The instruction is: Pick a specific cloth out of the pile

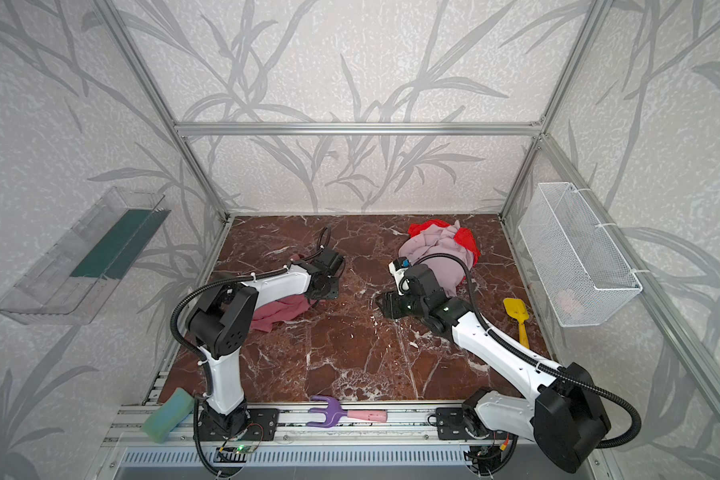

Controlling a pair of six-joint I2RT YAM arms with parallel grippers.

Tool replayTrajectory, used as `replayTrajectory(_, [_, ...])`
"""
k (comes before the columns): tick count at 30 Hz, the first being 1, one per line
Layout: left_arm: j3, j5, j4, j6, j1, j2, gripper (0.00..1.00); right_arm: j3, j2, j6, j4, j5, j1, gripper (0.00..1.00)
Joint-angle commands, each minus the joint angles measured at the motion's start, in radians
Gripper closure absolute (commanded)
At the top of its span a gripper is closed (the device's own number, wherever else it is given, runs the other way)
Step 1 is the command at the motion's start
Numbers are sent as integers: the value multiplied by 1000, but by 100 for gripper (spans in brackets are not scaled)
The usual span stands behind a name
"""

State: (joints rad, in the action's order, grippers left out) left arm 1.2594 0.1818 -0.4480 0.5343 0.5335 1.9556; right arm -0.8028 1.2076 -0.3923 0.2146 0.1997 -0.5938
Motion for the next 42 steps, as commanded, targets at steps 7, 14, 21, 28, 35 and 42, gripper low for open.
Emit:
replayTrajectory(7, [-6,-9,-11,3,-3,-5,100,-24,9,-11,0,1,-3,37])
replayTrajectory(14, [17,-10,-29,-11,-3,-166,100,-24,-6,-14,4,2,-3,37])
replayTrajectory(21, [-15,-11,-3,-8,-43,-379,100,-26,-6,-23,-4,9,-3,37])
replayTrajectory(28, [-189,-13,27,33,-160,-580,100,-30,4,-32,-17,24,-3,37])
replayTrajectory(35, [-360,32,-27,65,-267,-648,100,-42,19,-33,-21,35,-4,37])
replayTrajectory(42, [-493,29,19,122,-348,-629,100,-41,16,-36,-11,40,-4,37])
